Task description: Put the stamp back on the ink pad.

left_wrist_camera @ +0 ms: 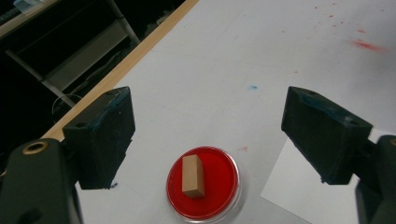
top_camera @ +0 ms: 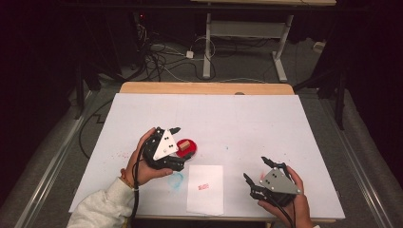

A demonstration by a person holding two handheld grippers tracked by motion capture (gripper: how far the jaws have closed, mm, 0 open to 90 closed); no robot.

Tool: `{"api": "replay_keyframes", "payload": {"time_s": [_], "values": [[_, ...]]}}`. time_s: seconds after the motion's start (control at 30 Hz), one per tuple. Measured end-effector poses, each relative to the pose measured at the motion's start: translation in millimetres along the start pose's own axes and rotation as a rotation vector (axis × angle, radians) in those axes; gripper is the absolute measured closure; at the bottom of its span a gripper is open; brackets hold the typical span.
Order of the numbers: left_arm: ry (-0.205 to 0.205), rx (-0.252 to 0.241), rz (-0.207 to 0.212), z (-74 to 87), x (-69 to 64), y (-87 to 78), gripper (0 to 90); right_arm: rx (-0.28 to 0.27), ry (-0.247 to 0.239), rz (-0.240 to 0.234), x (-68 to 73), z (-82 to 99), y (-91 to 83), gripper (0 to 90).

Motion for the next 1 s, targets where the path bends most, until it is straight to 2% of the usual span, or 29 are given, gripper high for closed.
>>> {"api": "replay_keyframes", "payload": {"time_s": [0.37,0.63,1.0], "values": [[0.015,-0.017,-0.002,9.3,-2.7,-16.9,17.2,-0.01,0.003,0.009,2.9,-1.3,-6.1,26.3],[0.025,-0.017,-0.018,19.6,-2.7,-25.6,17.2,-0.013,0.001,0.014,4.1,-1.0,-8.2,26.2],[0.012,-0.002,-0.053,41.4,-1.5,-38.5,17.3,-0.021,0.004,0.032,5.4,-0.9,-13.8,26.1]]}}
Point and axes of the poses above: each handheld gripper's, and its own axes: y roughly forward along the jaws, z roughly out of its underside, x roughly to its left, the point moved 2 cm from there along y, roughly forward along the jaws, and after that the axes turned 11 degrees about -z, right-handed, at the moved point
